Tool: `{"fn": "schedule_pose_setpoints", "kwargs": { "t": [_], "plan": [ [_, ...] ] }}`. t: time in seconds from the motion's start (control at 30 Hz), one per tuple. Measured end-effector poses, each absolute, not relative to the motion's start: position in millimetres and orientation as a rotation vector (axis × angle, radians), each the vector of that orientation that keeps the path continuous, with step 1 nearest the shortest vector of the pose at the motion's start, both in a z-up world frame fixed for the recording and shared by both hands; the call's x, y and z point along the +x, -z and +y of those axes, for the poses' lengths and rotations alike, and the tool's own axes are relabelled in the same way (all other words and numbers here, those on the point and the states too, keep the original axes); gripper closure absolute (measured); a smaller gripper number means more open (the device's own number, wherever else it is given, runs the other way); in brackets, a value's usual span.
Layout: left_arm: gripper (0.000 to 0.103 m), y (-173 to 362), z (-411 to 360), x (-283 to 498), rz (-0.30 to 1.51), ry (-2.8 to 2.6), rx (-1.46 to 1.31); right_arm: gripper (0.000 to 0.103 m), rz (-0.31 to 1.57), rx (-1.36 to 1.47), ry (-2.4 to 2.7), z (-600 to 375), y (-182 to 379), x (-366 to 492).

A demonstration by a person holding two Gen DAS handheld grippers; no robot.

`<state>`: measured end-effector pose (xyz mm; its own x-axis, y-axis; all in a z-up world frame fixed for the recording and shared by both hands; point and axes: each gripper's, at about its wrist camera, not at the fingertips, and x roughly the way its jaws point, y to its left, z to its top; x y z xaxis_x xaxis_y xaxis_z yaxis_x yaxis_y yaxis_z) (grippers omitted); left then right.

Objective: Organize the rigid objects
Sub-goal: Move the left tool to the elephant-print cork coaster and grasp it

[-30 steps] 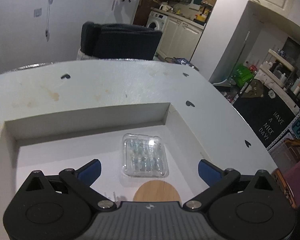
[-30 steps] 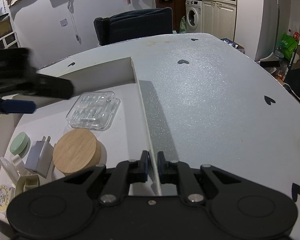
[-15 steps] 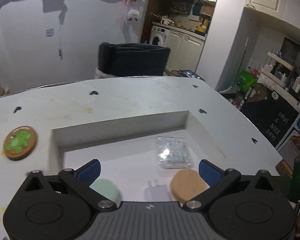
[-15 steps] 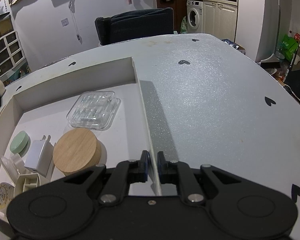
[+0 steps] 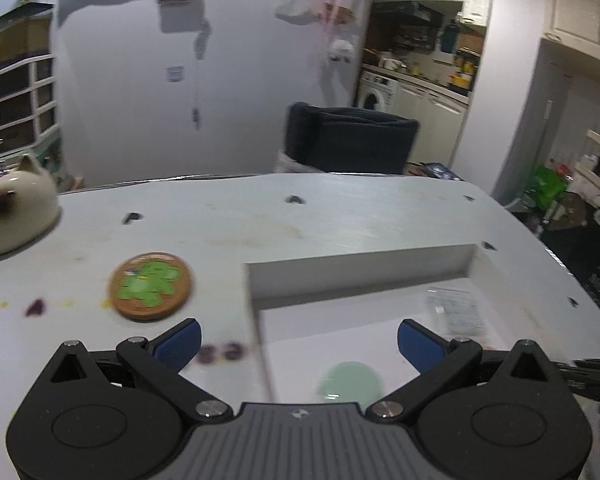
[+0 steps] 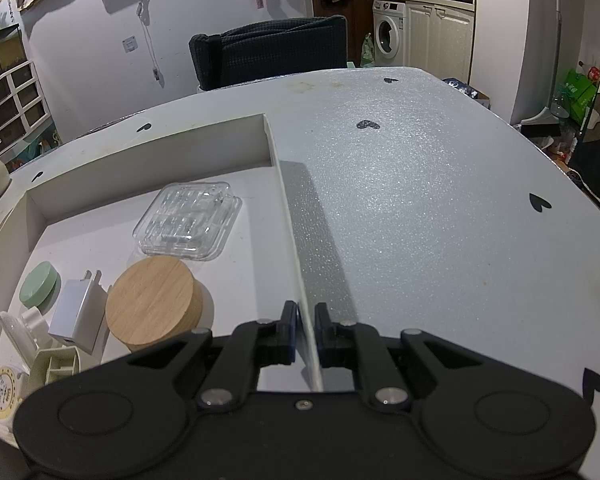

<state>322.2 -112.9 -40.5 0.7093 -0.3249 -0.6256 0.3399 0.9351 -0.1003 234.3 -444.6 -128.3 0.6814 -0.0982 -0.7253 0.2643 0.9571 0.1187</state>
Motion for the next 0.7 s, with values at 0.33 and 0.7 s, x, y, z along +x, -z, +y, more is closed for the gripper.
{"fn": "schedule_pose_setpoints", "kwargs": {
  "t": [0.33,0.7],
  "plan": [
    [0.000,62.4,-59.3,361.6,0.696,0.223,0.030,0.092,0.797,0.224,0.208,-445.3,128.5,234.6],
    [0.000,105.8,-41.5,414.8,0.723,0.169,0.097,0.092,0.803,0.228,0.214,-445.3,128.8,235.1]
  ]
}}
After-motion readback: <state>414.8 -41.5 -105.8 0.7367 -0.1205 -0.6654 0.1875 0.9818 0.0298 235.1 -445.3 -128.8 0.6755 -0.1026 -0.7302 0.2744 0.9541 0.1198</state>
